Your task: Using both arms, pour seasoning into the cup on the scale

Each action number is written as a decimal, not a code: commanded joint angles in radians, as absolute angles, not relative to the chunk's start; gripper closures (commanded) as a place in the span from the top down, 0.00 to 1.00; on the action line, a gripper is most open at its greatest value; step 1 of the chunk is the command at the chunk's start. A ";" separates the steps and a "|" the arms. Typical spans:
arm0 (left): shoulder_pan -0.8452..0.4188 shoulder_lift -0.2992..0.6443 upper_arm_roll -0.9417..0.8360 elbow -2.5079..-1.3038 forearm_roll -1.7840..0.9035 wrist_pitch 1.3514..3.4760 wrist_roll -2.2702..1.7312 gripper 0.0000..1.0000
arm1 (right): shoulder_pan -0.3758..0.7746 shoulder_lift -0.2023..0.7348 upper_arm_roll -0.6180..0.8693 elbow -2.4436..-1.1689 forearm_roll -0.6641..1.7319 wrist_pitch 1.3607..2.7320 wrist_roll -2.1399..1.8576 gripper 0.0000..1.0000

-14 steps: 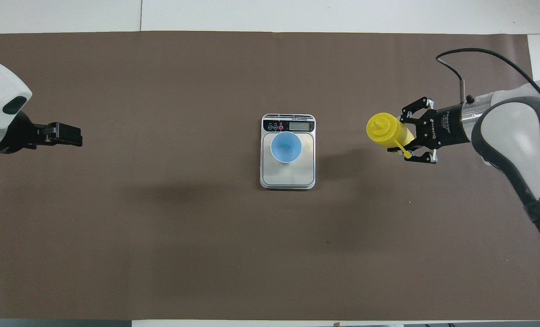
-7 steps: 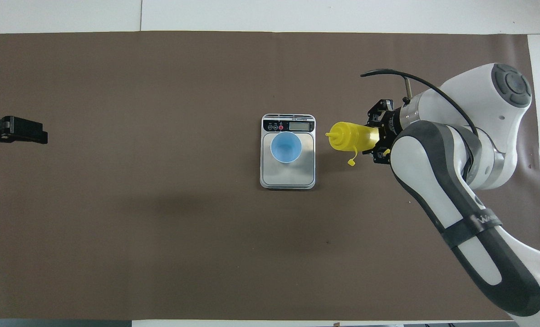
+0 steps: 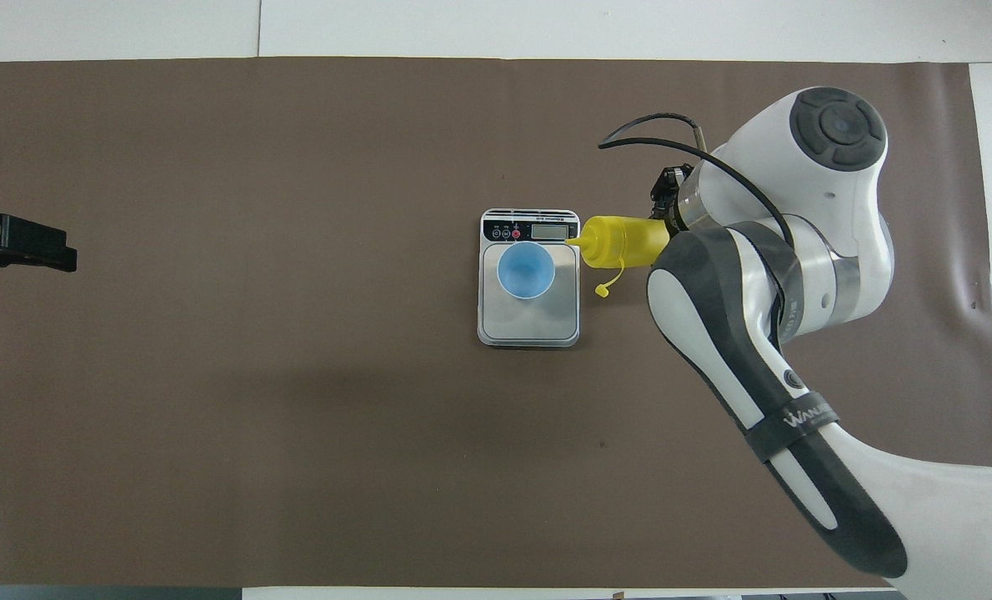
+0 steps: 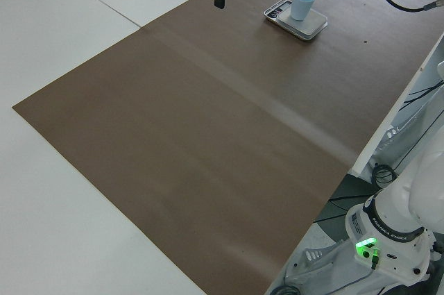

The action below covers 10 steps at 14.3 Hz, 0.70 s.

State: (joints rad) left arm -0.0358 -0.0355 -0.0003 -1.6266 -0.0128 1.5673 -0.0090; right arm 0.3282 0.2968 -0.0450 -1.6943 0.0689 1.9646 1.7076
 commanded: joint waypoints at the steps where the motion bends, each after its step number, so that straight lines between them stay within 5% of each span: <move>1: -0.028 -0.018 -0.002 -1.592 -0.031 1.520 0.014 1.00 | 0.366 0.434 -0.048 -1.461 -0.039 1.811 1.758 0.00; 10: -0.018 -0.031 0.002 -1.623 -0.034 1.540 0.047 1.00 | 0.459 0.485 -0.048 -1.391 -0.233 1.668 1.763 0.00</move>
